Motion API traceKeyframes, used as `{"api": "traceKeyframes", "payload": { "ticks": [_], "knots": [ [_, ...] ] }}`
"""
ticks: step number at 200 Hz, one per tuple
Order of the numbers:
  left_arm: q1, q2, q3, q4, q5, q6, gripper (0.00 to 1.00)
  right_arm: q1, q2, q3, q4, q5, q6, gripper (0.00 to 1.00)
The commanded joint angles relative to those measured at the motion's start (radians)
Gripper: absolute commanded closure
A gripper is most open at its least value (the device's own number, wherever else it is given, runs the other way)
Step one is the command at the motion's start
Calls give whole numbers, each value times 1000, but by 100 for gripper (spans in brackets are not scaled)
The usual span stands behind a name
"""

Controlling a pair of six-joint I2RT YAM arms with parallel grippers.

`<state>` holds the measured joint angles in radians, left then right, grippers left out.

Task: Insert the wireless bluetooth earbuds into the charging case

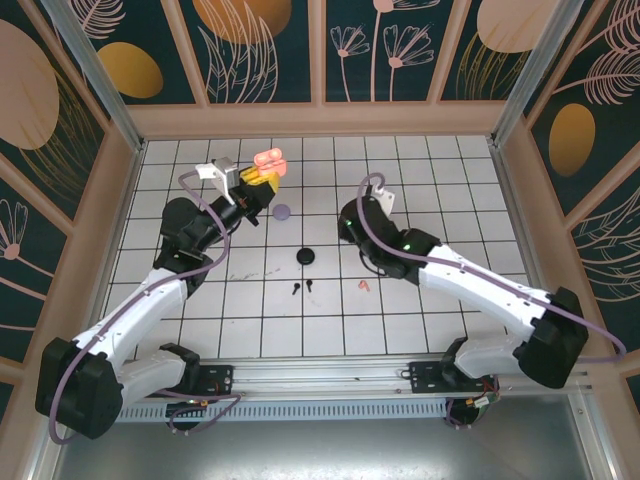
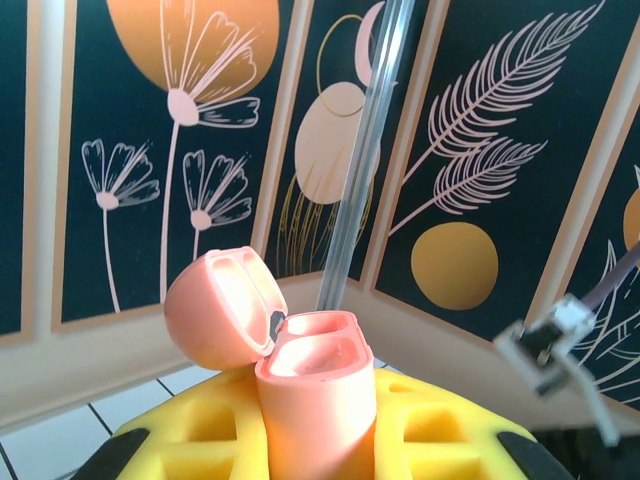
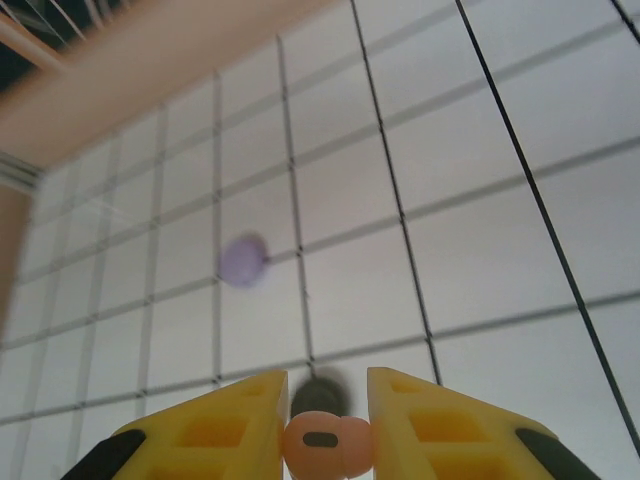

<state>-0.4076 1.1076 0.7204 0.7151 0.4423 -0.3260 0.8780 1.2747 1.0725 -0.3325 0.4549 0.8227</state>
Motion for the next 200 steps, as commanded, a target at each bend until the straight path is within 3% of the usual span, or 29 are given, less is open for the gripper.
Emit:
{"api": "traceKeyframes", "payload": {
  "ticks": [1, 90, 159, 200],
  "knots": [
    [-11, 13, 54, -18, 24, 59, 100, -34, -58, 74, 124, -6, -172, 75],
    [-97, 139, 194, -46, 36, 194, 100, -106, -94, 258, 412, -271, -466, 75],
    [-183, 201, 245, 8, -52, 323, 100, -106, -113, 175, 684, -472, -542, 75],
    [-207, 205, 179, 182, -68, 423, 100, -108, -121, 113, 788, -531, -532, 75]
  ]
}}
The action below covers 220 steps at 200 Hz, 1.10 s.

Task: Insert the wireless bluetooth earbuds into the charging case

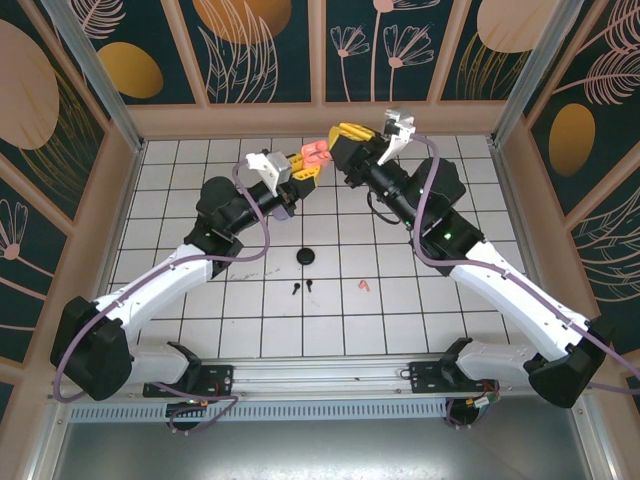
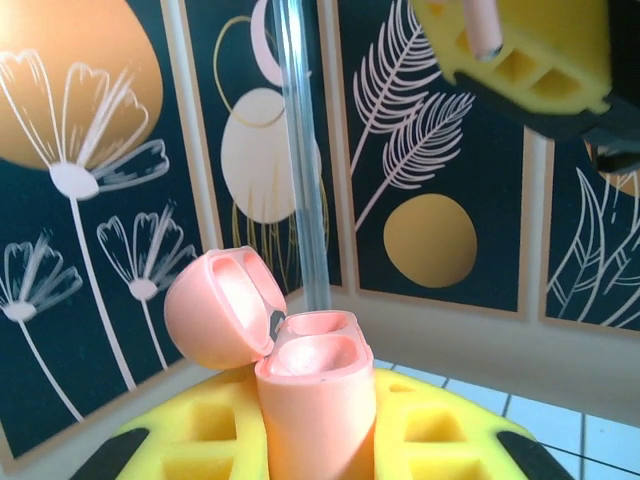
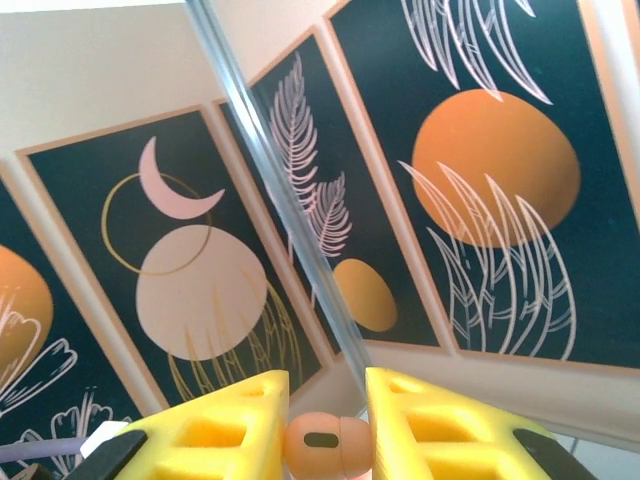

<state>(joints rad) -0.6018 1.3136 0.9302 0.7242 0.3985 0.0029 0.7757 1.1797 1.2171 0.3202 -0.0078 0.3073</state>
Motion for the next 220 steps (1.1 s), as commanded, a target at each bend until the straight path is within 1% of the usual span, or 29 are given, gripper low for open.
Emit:
{"api": "traceKeyframes", "payload": {
  "ticks": [1, 25, 69, 120, 169, 220],
  "knots": [
    [-13, -1, -32, 172, -26, 96, 100, -6, -26, -33, 137, -69, -16, 75],
    [-36, 7, -48, 236, -66, 147, 100, -7, -25, -62, 177, -66, 13, 76],
    [-56, 27, -44, 260, -101, 191, 100, -13, -13, -100, 263, -97, 64, 75],
    [-59, 39, -36, 267, -100, 172, 100, -12, 31, -122, 336, -165, 105, 76],
    [-59, 45, -22, 261, -87, 133, 100, -11, 78, -143, 433, -185, 141, 76],
    [-59, 38, -19, 250, -90, 119, 100, -10, 100, -177, 492, -186, 171, 76]
  ]
}}
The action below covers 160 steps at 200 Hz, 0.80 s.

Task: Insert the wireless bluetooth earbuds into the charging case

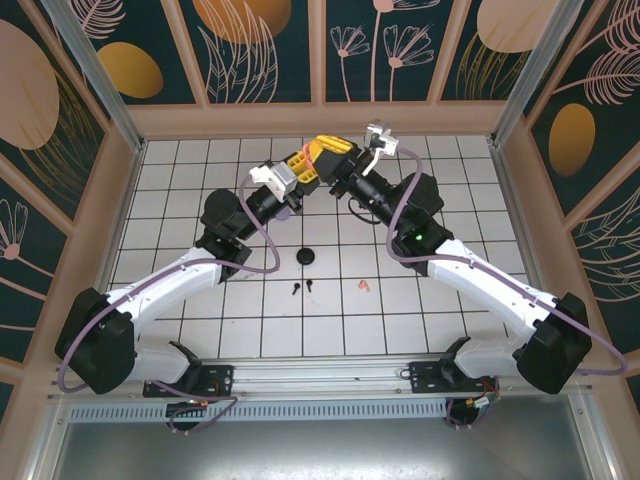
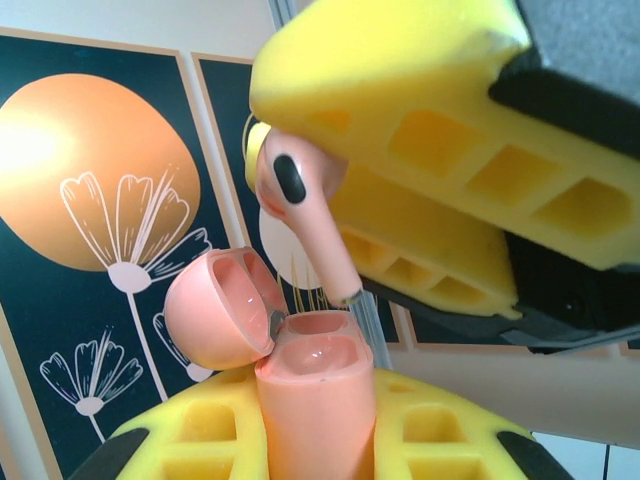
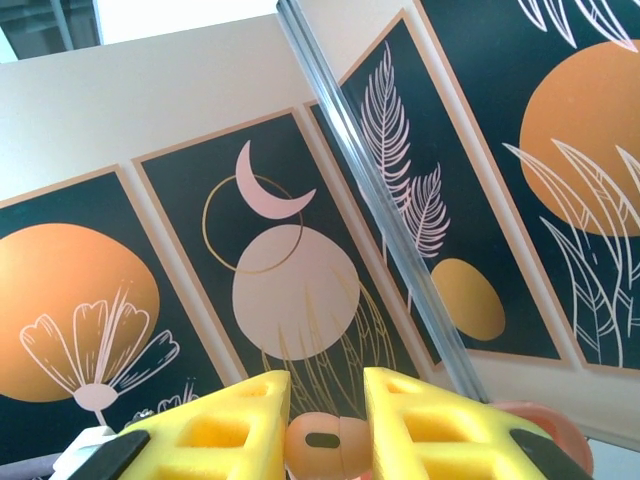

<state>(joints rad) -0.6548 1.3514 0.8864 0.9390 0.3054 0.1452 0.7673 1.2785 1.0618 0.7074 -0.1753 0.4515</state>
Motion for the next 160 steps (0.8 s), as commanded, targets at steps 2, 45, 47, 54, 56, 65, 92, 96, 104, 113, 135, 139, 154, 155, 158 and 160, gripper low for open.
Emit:
{"api": "traceKeyframes", "payload": {
  "ticks": [2, 45, 47, 54, 56, 65, 92, 96, 104, 113, 135, 139, 154, 155, 158, 160],
  "knots": [
    [-6, 0, 27, 34, 3, -24, 100, -2, 1, -23, 107, -18, 27, 76],
    [-6, -4, 31, 26, 10, -33, 100, -2, -1, -47, 129, 12, 25, 76],
    [-6, -4, 31, 26, 11, -32, 100, -3, -1, -48, 131, 14, 24, 76],
    [-6, -6, 33, 24, 12, -34, 100, -2, 1, -49, 132, 21, 23, 76],
    [-6, -6, 34, 24, 12, -34, 100, -3, 1, -52, 133, 22, 23, 76],
    [-6, -6, 34, 23, 14, -34, 100, -2, 3, -53, 134, 30, 21, 76],
    [-6, -11, 35, 20, 20, -41, 100, -2, 10, -59, 137, 51, 16, 77],
    [-6, -12, 34, 19, 21, -42, 100, -2, 11, -58, 138, 54, 16, 76],
    [-8, -11, 35, 17, 23, -44, 100, -2, 13, -59, 139, 58, 15, 76],
    [-8, -12, 37, 15, 24, -45, 100, -2, 16, -58, 140, 60, 16, 76],
    [-10, -13, 38, 13, 26, -46, 100, -2, 24, -54, 136, 64, 15, 77],
    [-11, -13, 38, 12, 26, -46, 100, -2, 24, -53, 134, 65, 14, 77],
    [-13, -14, 41, 8, 26, -43, 100, -2, 25, -53, 128, 71, 9, 77],
    [-13, -14, 41, 8, 26, -43, 100, -2, 25, -53, 127, 71, 9, 77],
    [-13, -14, 41, 6, 26, -43, 100, -2, 25, -54, 126, 73, 9, 77],
    [-13, -13, 42, 5, 26, -43, 100, -2, 25, -54, 124, 75, 8, 77]
  ]
}}
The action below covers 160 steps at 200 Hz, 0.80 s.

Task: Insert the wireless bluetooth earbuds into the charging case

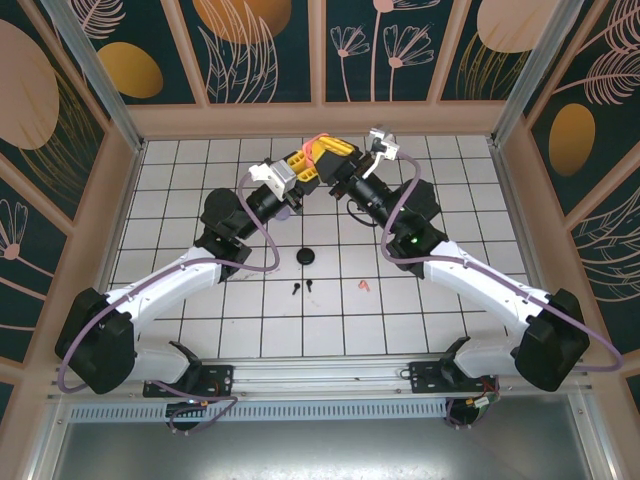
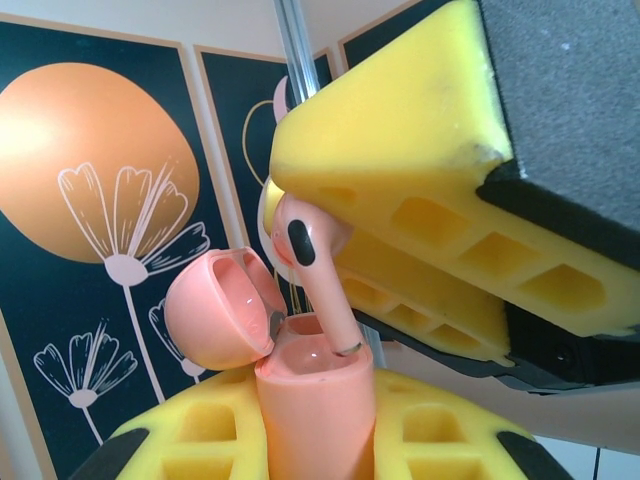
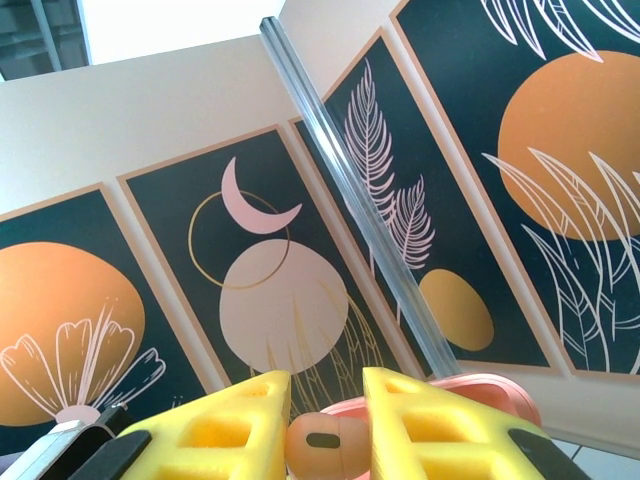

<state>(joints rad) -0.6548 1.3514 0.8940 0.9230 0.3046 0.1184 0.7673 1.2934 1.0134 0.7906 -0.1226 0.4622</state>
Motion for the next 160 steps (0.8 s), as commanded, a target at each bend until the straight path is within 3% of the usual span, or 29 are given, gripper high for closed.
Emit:
{"api": "traceKeyframes", "payload": {
  "ticks": [1, 160],
  "knots": [
    [-14, -13, 35, 21, 27, -15, 100, -2, 10, -7, 41, 23, -3, 77],
    [-41, -18, 62, 16, 21, -8, 100, 47, 36, -8, -43, 84, -107, 80]
  ]
}}
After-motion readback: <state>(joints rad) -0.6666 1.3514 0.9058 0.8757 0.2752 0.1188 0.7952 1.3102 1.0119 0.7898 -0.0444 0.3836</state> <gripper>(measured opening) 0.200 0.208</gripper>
